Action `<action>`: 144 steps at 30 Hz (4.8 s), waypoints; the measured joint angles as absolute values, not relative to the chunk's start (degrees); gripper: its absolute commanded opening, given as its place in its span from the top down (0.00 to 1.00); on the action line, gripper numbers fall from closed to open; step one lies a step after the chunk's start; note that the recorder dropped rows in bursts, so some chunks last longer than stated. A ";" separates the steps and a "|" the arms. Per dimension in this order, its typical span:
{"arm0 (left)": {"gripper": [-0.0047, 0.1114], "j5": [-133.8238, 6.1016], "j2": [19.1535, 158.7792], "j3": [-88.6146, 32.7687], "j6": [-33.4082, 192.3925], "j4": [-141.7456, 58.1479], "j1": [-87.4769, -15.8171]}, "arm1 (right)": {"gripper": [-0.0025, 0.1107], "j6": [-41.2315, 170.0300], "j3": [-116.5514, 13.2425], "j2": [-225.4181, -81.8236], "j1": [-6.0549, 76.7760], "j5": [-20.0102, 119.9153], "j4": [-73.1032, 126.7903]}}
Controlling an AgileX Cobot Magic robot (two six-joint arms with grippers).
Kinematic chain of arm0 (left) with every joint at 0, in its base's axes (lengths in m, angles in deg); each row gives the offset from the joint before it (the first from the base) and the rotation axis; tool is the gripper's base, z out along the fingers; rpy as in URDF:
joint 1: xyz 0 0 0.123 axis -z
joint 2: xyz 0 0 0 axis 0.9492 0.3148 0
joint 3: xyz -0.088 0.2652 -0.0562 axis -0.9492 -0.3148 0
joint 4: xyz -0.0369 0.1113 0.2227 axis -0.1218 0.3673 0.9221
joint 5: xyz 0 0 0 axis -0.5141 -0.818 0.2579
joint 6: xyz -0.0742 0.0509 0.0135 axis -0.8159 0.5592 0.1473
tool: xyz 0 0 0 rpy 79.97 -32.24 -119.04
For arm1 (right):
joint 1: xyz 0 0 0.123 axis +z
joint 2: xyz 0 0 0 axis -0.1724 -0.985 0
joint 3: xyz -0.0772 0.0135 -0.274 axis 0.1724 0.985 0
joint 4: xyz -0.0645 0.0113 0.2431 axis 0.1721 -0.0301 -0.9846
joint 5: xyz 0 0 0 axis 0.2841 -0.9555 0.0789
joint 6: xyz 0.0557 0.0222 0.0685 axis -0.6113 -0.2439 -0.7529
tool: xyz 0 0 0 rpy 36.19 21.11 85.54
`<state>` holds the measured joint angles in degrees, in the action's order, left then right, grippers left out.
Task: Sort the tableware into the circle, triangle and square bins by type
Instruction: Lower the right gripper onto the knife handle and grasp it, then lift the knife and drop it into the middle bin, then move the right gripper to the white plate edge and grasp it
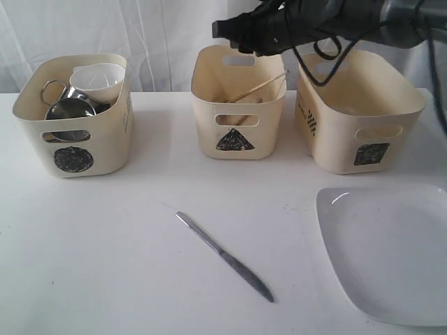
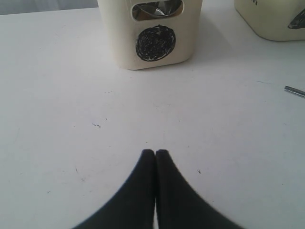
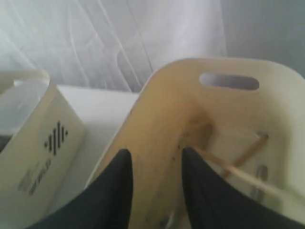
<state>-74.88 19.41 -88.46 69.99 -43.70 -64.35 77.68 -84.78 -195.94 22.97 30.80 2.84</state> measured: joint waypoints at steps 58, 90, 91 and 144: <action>0.96 -74.88 19.41 -88.46 69.99 -43.70 -64.35 | 0.98 66.40 -59.13 -197.53 47.16 15.87 26.23; 0.96 -74.88 19.41 -88.46 69.99 -43.70 -64.35 | 0.98 57.23 -46.85 -175.29 35.61 45.73 2.58; 0.96 -74.88 19.41 -88.46 69.99 -43.70 -64.35 | 0.98 57.08 -46.85 -174.59 35.27 47.08 2.07; 0.96 -74.88 19.41 -88.46 69.99 -43.70 -64.35 | 0.51 49.33 -57.54 -176.79 34.77 4.73 51.61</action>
<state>-74.88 19.41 -88.46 69.99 -43.70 -64.35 49.33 -57.54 -176.79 34.77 4.73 51.61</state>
